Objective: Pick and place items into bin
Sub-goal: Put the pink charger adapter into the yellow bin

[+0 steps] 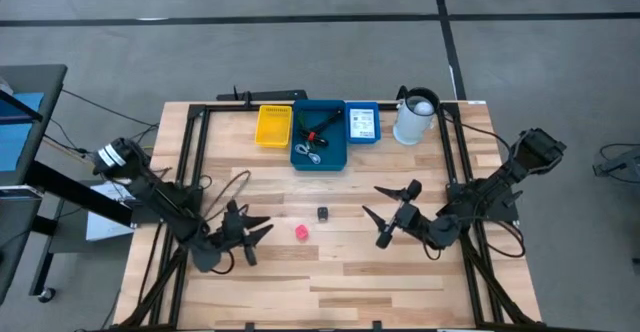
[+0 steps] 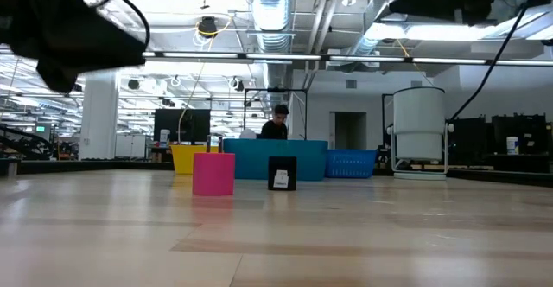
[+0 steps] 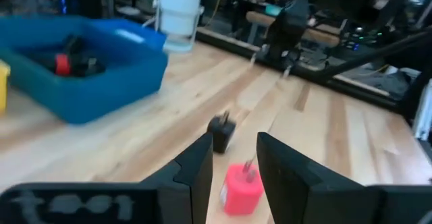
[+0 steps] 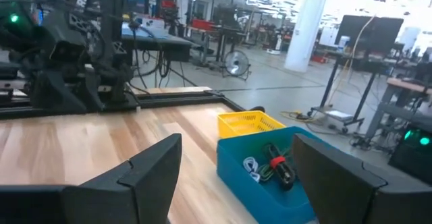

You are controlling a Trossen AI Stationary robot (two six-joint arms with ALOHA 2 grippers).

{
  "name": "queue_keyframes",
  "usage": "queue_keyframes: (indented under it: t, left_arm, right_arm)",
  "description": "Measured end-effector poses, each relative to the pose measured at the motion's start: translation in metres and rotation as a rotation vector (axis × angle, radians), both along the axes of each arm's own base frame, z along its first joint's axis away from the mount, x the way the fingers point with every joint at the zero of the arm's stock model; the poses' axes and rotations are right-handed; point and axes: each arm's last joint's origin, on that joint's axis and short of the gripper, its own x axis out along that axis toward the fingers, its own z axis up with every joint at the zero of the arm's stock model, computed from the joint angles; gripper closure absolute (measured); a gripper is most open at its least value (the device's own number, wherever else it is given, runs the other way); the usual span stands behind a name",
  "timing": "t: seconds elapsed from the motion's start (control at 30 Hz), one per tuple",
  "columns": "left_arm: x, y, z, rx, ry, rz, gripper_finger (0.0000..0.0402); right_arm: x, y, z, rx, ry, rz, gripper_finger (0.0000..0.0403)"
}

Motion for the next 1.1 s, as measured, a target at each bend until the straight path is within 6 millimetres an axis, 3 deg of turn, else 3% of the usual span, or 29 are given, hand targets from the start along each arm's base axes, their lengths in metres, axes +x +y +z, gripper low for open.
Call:
queue_keyframes:
  t: [0.4, 0.6, 0.87, 1.1]
  left_arm:
    - [0.011, -0.012, -0.070, -0.108, 0.062, 0.054, 0.0301]
    - [0.022, -0.022, -0.088, 0.034, 0.081, 0.111, 0.0302]
    - [0.019, -0.020, -0.116, 0.109, 0.094, 0.164, 0.0302]
    - [0.021, -0.024, -0.120, 0.149, 0.109, 0.158, 0.0302]
  right_arm:
    - [0.000, 0.000, 0.000, -0.080, 0.047, 0.001, 0.0127]
    - [0.000, 0.000, 0.000, -0.114, 0.067, 0.003, 0.0127]
    - [0.000, 0.000, 0.000, -0.130, 0.076, 0.003, 0.0127]
    - [0.002, -0.003, 0.000, -0.142, 0.085, -0.011, 0.0127]
